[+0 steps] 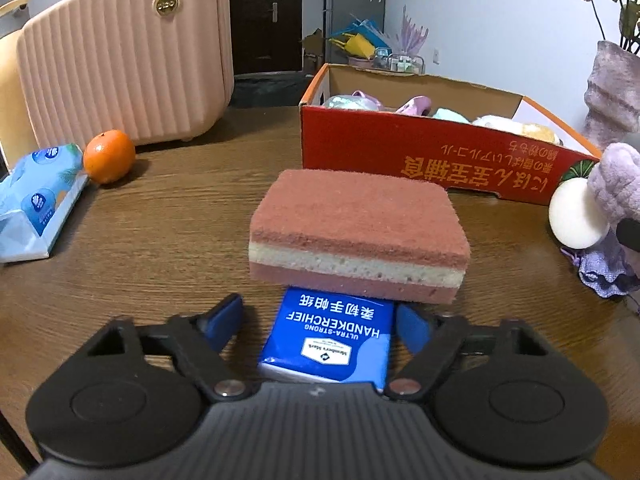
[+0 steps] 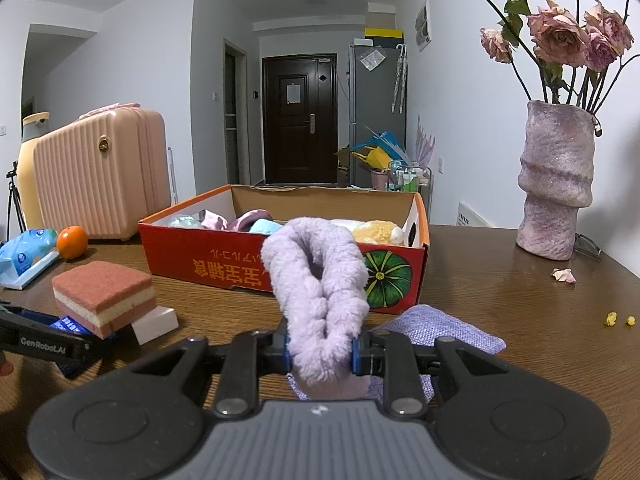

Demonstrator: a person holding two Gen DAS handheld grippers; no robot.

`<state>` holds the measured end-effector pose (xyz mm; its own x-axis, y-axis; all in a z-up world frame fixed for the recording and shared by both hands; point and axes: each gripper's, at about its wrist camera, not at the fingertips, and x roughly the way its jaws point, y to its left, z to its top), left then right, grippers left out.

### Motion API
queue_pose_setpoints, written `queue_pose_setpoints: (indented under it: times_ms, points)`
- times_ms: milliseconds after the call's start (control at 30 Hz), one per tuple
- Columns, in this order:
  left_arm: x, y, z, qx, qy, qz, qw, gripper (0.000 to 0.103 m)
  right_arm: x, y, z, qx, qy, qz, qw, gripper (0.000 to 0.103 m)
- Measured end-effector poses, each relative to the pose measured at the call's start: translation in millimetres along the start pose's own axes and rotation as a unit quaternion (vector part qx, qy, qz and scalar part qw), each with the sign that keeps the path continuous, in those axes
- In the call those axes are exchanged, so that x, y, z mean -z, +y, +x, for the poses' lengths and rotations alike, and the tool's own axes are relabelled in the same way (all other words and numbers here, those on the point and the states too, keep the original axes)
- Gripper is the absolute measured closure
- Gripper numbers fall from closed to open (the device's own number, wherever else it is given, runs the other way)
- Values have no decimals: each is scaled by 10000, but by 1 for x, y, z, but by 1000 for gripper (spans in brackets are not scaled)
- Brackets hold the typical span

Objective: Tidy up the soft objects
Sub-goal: 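Grasp the blue handkerchief pack with the left tool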

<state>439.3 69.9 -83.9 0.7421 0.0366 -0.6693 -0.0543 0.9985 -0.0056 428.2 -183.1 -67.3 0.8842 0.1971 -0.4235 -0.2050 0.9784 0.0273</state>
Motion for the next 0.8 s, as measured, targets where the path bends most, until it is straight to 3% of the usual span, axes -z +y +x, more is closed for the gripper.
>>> queue_pose_setpoints:
  times_ms: [67,100,333,600,800]
  points:
    - [0,-1,-2,21,-48,27,10000,48,0,0,0,-4,3,-3,10000,78]
    - [0,-1,-3,44,-67,32,10000,49,0,0,0,-4,2,-3,10000,78]
    - [0,0,-12,6,-224,-20,9997,51,0,1,0,3,-1,-11,10000,78]
    - [11,-1,-60,-34,-919,-97,9957,51,-1,3,-4,69,-126,-30,9999,78]
    - [23,-10,-93,93,-1090,-78,9940,51,0,6,-17,134,-397,-120,9991,78]
